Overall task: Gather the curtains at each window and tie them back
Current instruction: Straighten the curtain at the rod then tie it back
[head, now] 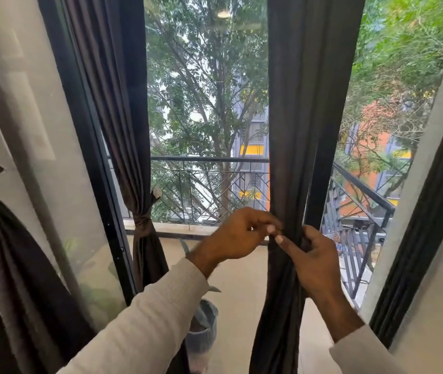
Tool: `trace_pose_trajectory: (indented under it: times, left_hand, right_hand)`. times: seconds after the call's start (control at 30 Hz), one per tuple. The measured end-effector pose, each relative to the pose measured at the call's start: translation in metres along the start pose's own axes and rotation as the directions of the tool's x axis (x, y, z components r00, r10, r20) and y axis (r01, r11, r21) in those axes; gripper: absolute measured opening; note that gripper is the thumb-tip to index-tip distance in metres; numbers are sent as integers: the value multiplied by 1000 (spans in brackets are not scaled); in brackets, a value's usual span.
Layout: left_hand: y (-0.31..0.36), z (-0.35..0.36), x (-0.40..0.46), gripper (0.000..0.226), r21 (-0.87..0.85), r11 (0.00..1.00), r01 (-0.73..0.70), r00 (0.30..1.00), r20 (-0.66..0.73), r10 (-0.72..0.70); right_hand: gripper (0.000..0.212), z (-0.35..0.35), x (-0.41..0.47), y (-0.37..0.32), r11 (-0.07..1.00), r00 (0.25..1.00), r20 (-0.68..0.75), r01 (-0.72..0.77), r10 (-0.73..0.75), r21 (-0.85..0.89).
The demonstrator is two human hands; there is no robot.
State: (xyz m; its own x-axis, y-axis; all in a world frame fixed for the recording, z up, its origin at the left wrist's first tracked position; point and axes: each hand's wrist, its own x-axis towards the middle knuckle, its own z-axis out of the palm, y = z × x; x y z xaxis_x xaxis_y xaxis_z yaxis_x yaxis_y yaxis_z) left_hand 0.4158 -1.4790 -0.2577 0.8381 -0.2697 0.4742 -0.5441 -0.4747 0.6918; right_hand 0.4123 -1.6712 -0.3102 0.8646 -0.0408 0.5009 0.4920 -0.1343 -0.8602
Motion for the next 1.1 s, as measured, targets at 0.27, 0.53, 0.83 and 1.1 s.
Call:
trace_pose_trajectory:
  times: [0.27, 0.53, 0.83, 1.1]
  left_hand:
    - [-16, -14, 0, 13, 195, 980, 32, 931, -361, 41]
    - [-36, -11, 0, 6, -7, 995, 102, 995, 8, -102]
    - [-6, 9, -13, 18, -237, 965, -115, 984, -163, 77]
    - [10, 40, -29, 18, 441, 773, -457, 799, -179, 575]
  right_hand:
    - [17, -13, 23, 11, 997, 995, 67, -73, 72, 2]
    - [22, -14, 37, 13, 978, 974, 149, -185, 170, 98]
    - [31, -10, 41, 6, 978, 986, 106, -141, 126, 155]
    - [22, 1, 30, 13, 982, 980, 177, -119, 92, 146]
